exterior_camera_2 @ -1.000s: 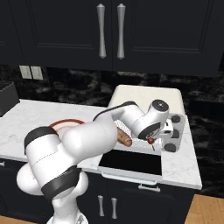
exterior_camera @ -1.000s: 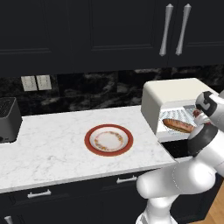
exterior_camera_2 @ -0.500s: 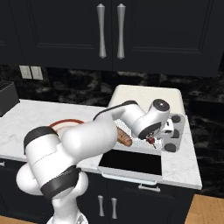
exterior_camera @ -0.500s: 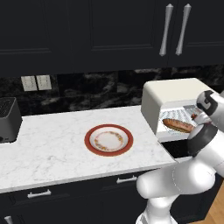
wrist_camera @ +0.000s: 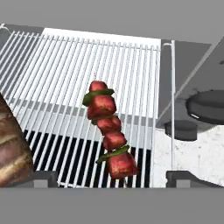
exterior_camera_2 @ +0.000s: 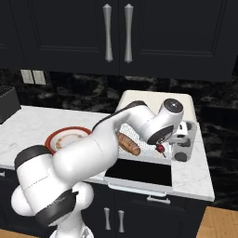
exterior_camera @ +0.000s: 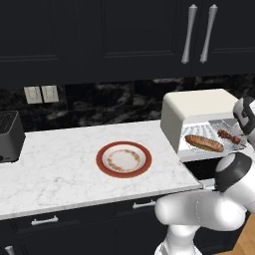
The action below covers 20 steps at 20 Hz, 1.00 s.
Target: Pick up the kebab skewer and baguette bread, and place them inside the toaster oven. Close the toaster oven door and start by setting the timer.
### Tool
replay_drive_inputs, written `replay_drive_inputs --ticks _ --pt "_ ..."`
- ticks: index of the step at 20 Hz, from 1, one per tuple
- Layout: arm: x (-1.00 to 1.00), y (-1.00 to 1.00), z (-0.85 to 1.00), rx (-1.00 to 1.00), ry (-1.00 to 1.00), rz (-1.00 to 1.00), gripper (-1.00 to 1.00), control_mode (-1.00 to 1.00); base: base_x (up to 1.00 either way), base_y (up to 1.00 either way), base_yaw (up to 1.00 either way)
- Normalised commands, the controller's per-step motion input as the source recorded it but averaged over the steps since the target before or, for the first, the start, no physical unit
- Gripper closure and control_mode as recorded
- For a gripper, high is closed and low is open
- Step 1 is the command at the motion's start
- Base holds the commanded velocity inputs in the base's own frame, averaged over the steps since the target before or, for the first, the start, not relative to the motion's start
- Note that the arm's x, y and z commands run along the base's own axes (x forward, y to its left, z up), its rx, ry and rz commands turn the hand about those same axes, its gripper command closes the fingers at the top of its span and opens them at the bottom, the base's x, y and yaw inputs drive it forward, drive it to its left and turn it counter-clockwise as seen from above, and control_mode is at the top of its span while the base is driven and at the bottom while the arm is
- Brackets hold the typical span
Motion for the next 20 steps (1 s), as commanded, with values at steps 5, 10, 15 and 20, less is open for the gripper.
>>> replay_drive_inputs --ticks 5,10,15,20 --pt "-0.94 0.05 0.19 0.00 0.00 -0.29 -1.00 -1.00 0.00 0.00 0.00" --pt "-0.74 0.44 -0.20 0.02 0.08 -0.38 -1.00 -1.00 0.00 0.00 0.00" --pt "-0.07 0.36 -0.35 0.01 0.06 -0.31 -1.00 -1.00 0.00 0.00 0.00" --pt "0.02 0.13 -0.62 0.00 0.00 -0.15 -1.00 -1.00 0.00 0.00 0.00"
